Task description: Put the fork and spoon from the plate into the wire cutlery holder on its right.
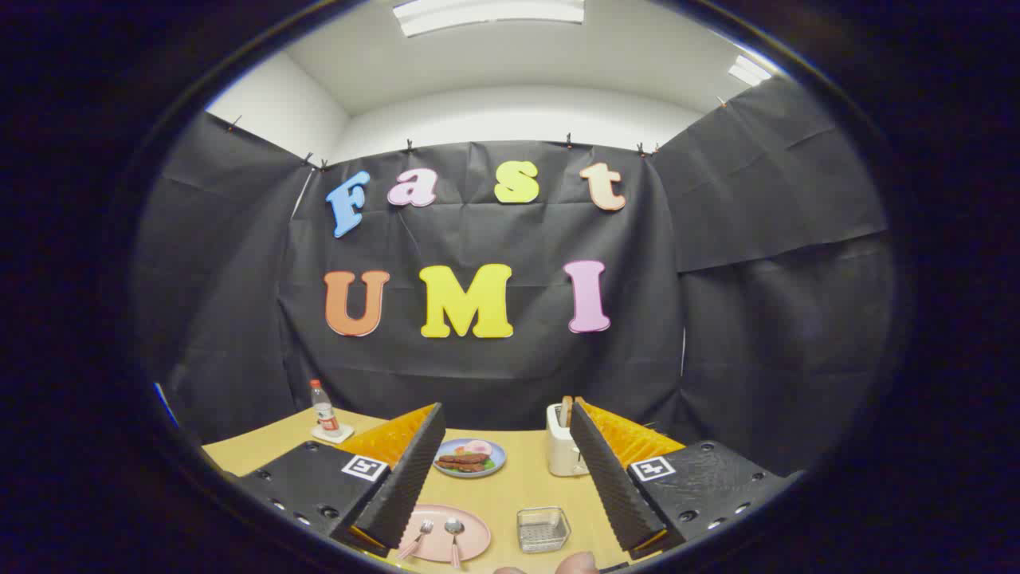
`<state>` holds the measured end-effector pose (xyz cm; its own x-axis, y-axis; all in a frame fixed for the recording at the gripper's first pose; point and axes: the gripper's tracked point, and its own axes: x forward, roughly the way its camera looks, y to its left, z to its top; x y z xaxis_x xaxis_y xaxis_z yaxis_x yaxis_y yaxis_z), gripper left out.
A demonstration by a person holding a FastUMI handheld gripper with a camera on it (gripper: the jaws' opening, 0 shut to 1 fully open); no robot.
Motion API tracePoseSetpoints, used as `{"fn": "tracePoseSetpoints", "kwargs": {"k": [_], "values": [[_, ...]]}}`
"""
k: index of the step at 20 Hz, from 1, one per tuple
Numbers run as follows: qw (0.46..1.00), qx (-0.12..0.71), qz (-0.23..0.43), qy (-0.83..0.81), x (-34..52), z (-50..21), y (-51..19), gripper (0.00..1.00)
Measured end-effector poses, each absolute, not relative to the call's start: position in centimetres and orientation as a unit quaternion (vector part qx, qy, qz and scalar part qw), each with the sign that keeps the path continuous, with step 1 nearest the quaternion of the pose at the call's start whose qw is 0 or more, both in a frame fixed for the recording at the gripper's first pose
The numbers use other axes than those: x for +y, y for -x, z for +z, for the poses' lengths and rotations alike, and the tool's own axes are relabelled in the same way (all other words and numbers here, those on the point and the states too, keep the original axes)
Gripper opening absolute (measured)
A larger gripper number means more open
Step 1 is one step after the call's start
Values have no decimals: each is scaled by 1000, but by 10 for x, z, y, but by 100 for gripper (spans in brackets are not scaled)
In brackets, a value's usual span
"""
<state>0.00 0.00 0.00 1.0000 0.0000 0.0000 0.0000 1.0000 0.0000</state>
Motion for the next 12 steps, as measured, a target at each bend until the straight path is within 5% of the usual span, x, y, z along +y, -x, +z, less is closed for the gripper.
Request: {"fn": "tracePoseSetpoints", "kwargs": {"k": [12], "values": [[999,21,35,1,31,-3,-27,95]]}}
